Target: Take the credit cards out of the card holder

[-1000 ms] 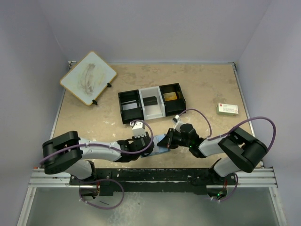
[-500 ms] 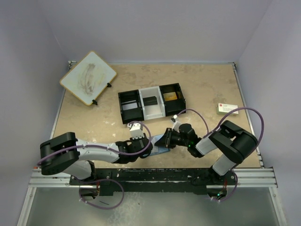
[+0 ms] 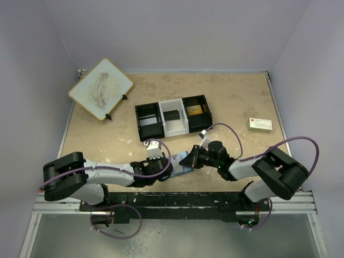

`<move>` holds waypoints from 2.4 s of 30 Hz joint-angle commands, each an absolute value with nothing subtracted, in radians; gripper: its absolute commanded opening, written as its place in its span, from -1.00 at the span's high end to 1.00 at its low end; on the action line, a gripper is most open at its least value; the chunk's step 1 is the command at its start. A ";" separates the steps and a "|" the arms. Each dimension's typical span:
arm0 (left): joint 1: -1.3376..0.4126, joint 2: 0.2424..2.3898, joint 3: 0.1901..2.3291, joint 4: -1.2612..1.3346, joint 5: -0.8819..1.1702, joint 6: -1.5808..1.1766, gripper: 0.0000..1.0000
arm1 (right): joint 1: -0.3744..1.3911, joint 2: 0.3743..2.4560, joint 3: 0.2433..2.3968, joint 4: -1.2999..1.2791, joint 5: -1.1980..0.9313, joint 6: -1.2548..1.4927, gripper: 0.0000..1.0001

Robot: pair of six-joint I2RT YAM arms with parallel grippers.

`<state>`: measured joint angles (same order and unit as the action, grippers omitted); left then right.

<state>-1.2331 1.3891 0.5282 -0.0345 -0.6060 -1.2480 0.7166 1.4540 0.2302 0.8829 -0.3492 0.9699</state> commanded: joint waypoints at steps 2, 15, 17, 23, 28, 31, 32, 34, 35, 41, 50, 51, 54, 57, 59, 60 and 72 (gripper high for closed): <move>-1.241 1.420 0.504 -0.048 -0.568 -1.240 0.65 | 0.712 1.472 0.227 0.884 -0.367 0.934 0.79; -1.249 1.448 0.512 -0.056 -0.560 -1.239 0.68 | 0.713 1.543 0.277 0.934 -0.398 0.953 0.61; -1.249 1.439 0.506 -0.062 -0.570 -1.247 0.69 | 0.712 1.544 0.279 0.932 -0.396 0.951 0.77; -1.250 1.355 0.496 -0.119 -0.609 -1.241 0.69 | 0.712 1.449 0.250 0.880 -0.362 0.920 1.00; -1.247 1.290 0.491 -0.157 -0.627 -1.229 0.65 | 0.712 1.368 0.243 0.784 -0.325 0.882 1.00; -1.245 1.264 0.504 -0.193 -0.643 -1.225 0.63 | 0.712 1.337 0.230 0.787 -0.318 0.881 1.00; -1.246 1.252 0.511 -0.210 -0.651 -1.222 0.61 | 0.712 1.324 0.222 0.795 -0.317 0.881 1.00; -1.240 1.226 0.523 -0.222 -0.655 -1.200 0.52 | 0.712 1.292 0.204 0.823 -0.318 0.879 1.00; -1.234 1.211 0.529 -0.223 -0.650 -1.178 0.47 | 0.712 1.277 0.196 0.837 -0.318 0.874 1.00; -1.132 1.119 0.635 -0.451 -0.691 -1.101 -0.17 | 0.715 1.126 0.169 0.891 -0.279 0.759 1.00; -0.876 1.051 0.845 -0.758 -0.726 -0.901 -0.55 | 0.716 0.799 0.184 0.760 -0.186 0.401 1.00; -0.817 1.039 0.852 -0.762 -0.712 -0.869 -0.57 | 0.716 0.779 0.187 0.768 -0.208 0.348 1.00; -0.632 0.984 0.856 -0.747 -0.643 -0.777 -0.59 | 0.716 0.733 0.202 0.772 -0.227 0.239 1.00; -0.504 0.922 0.844 -0.691 -0.587 -0.652 -0.61 | 0.716 0.726 0.224 0.757 -0.260 0.128 1.00; -0.476 0.883 0.842 -0.667 -0.596 -0.610 -0.62 | 0.716 0.738 0.240 0.756 -0.339 0.021 1.00; -0.474 0.870 0.845 -0.667 -0.619 -0.599 -0.62 | 0.716 0.749 0.252 0.755 -0.376 -0.024 1.00; -0.300 0.950 0.857 -0.684 -0.675 -0.591 -0.63 | 0.716 1.006 0.513 0.667 -0.350 -0.285 1.00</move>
<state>-0.4019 0.9081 0.8230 -0.6949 -0.6998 -0.6075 0.7136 0.9382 0.4252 0.6483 -0.3325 -0.1596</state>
